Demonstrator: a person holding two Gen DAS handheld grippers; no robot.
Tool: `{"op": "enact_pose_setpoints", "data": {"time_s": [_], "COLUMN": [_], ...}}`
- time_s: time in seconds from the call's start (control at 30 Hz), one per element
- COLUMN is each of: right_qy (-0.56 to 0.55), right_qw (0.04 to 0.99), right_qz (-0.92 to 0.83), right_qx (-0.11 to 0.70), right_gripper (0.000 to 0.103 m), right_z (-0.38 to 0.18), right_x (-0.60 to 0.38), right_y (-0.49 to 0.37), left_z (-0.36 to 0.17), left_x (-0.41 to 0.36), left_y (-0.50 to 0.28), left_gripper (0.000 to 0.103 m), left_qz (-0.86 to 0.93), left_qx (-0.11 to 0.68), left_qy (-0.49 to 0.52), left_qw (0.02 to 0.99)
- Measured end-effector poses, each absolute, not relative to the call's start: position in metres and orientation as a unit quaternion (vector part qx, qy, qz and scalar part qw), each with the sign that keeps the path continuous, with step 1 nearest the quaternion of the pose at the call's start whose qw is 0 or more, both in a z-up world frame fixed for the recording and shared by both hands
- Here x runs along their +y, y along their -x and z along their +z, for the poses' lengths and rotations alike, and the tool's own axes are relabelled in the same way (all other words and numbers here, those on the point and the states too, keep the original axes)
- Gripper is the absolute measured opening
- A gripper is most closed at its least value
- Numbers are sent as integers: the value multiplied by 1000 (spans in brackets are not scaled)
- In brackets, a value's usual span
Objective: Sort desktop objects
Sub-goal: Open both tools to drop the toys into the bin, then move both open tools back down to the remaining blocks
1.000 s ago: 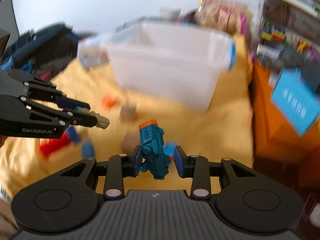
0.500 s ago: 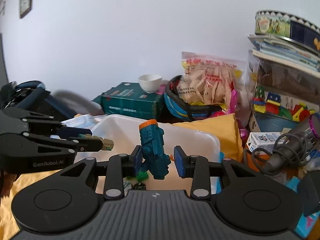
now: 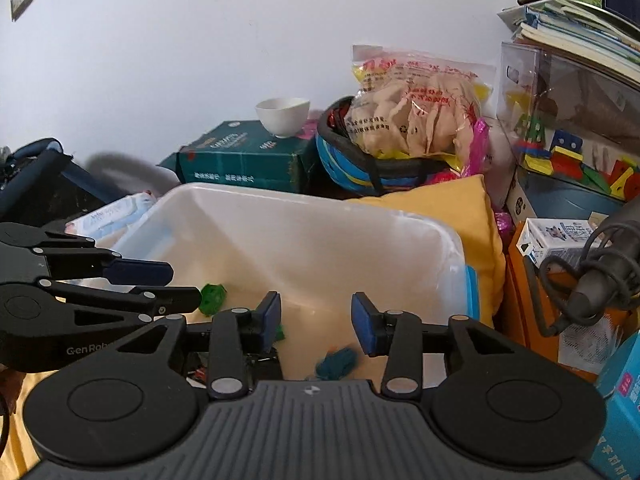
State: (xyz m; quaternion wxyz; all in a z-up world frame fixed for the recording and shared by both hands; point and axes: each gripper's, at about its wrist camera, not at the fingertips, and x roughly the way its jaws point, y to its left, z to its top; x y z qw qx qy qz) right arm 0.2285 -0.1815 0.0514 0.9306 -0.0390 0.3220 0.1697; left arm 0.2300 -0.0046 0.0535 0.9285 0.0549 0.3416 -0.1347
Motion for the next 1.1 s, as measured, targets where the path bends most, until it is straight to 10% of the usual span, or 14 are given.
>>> {"op": "enact_pose_setpoints", "data": {"time_s": [0.33,1.1], "right_qy": [55,118], "right_qw": [929,823], "right_qz": [203,274], "right_qx": [304,484], "right_gripper": [57,53], "right_z": [62,-58], "right_x": [-194,-181], "right_y": [-159,-41], "left_z": [57,-50], "left_x": [-5,29], "left_y": [-146,-17], "left_gripper": [50,50], "left_qz": [-163,-144], "left_qx": [339,486], "left_qy": [-88,0], "left_qw": [922,862]}}
